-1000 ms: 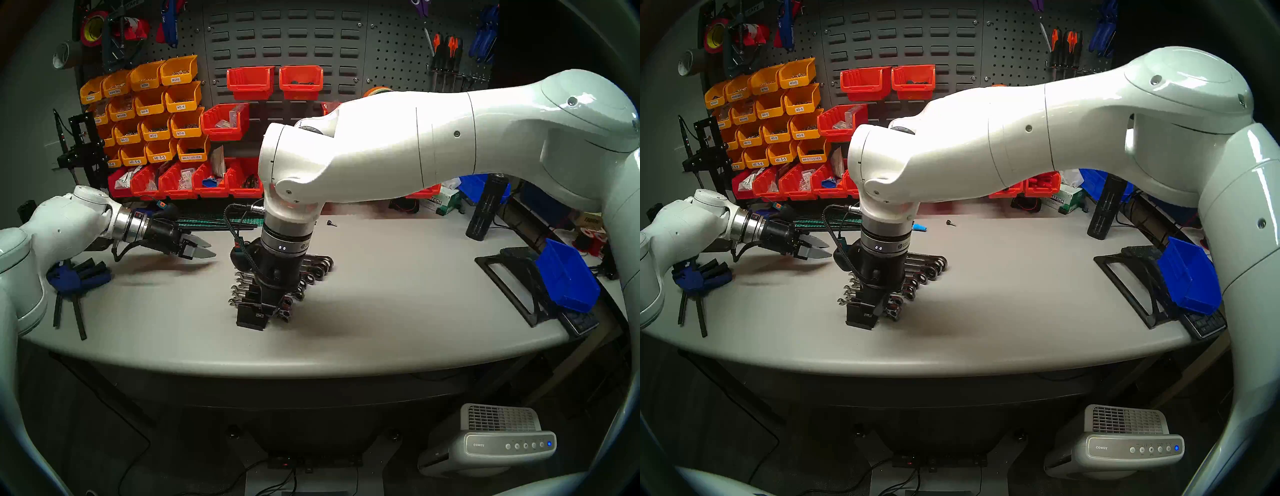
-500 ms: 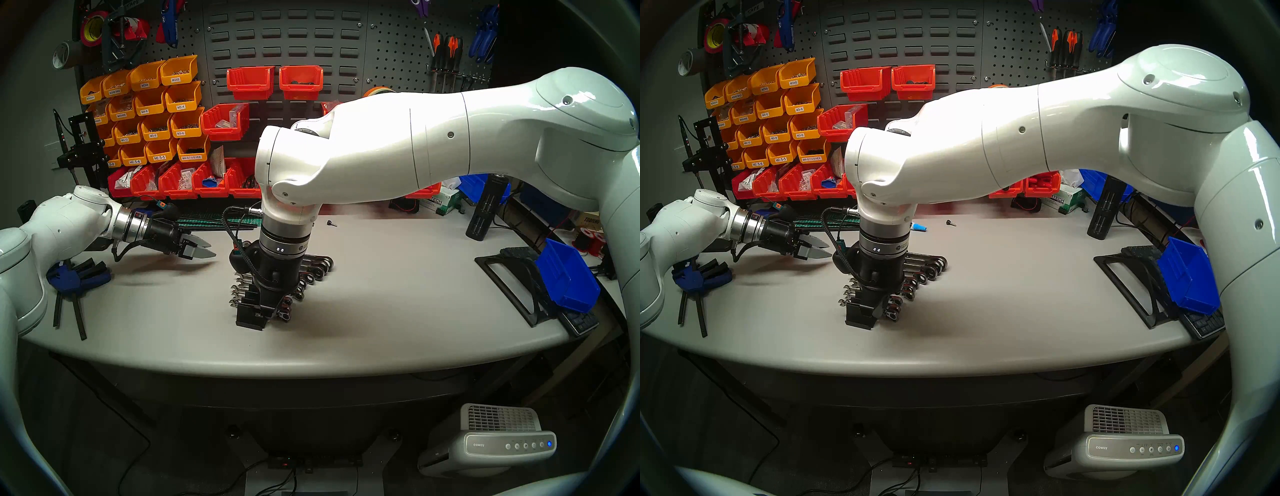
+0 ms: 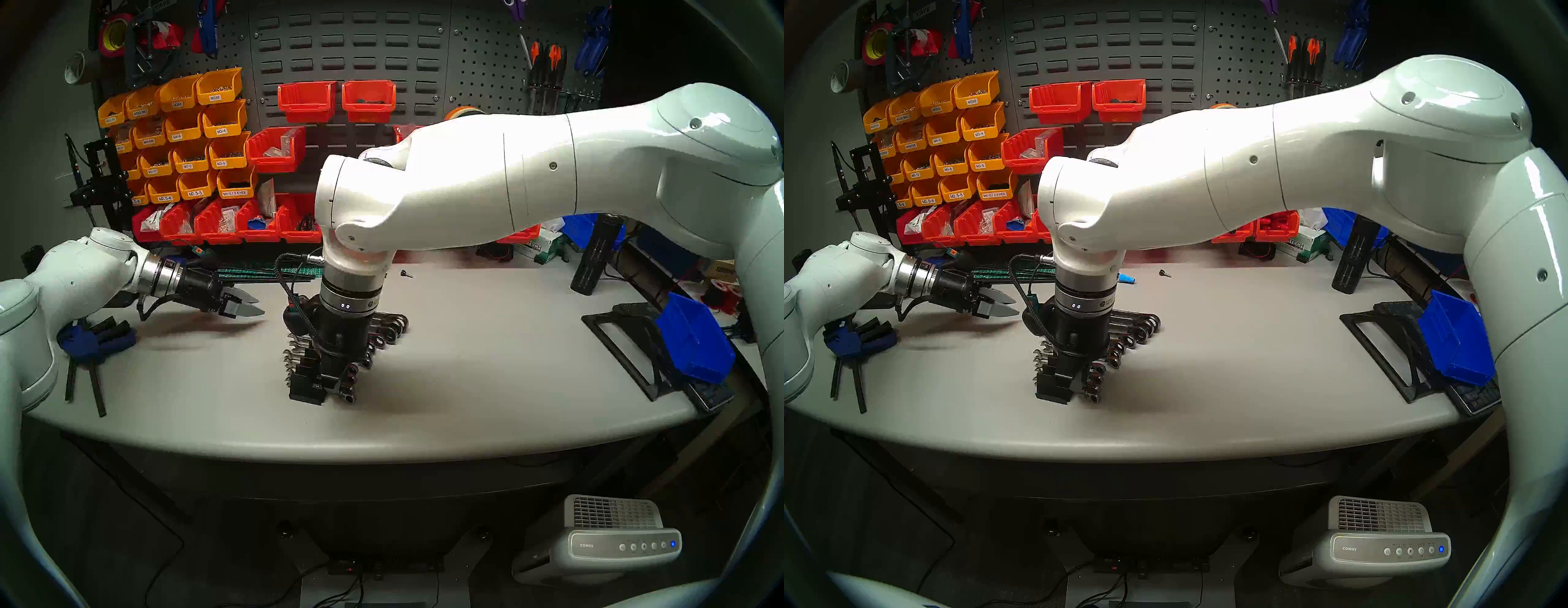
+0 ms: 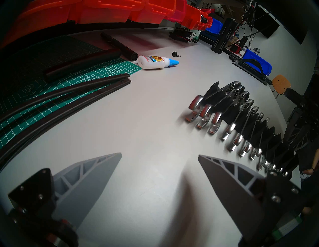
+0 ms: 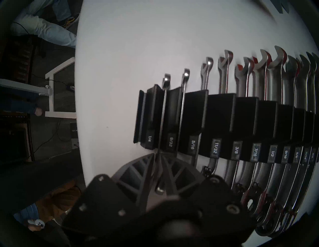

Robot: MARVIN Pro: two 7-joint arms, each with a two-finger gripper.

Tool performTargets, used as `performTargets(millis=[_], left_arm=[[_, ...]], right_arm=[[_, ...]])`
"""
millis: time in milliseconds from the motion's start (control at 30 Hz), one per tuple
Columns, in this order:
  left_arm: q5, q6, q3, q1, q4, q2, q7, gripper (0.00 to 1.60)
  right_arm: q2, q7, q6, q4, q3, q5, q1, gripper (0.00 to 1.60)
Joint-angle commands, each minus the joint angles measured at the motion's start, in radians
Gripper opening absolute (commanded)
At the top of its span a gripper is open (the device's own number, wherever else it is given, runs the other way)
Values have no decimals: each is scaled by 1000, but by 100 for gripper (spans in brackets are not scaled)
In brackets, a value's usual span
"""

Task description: Put the wrenches on the table into the correct slot in the case

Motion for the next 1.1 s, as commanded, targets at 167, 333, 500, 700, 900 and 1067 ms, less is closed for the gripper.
performTargets(millis=[167,333,500,700,900,1067], left_arm=[[-1,-1,-10,-28,2,-2,-2,160],[-1,-1,-10,-28,2,-2,-2,160],[-2,-1,-10,-28,2,-2,-2,160],[-2,-1,-10,-28,2,-2,-2,160],[-2,-1,-10,-27,2,-2,-2,160],[-2,-1,-10,-27,1,-2,-1,160]], right_arm=[[9,0,-13,0,13,-6,23,160],[8,-2,-23,2,15,-11,25,160],[12,3,-37,4,16,-16,25,160],[12,9,-49,5,19,-21,26,160],[13,18,-55,9,22,-34,44,160],[20,32,-55,8,23,-43,60,160]])
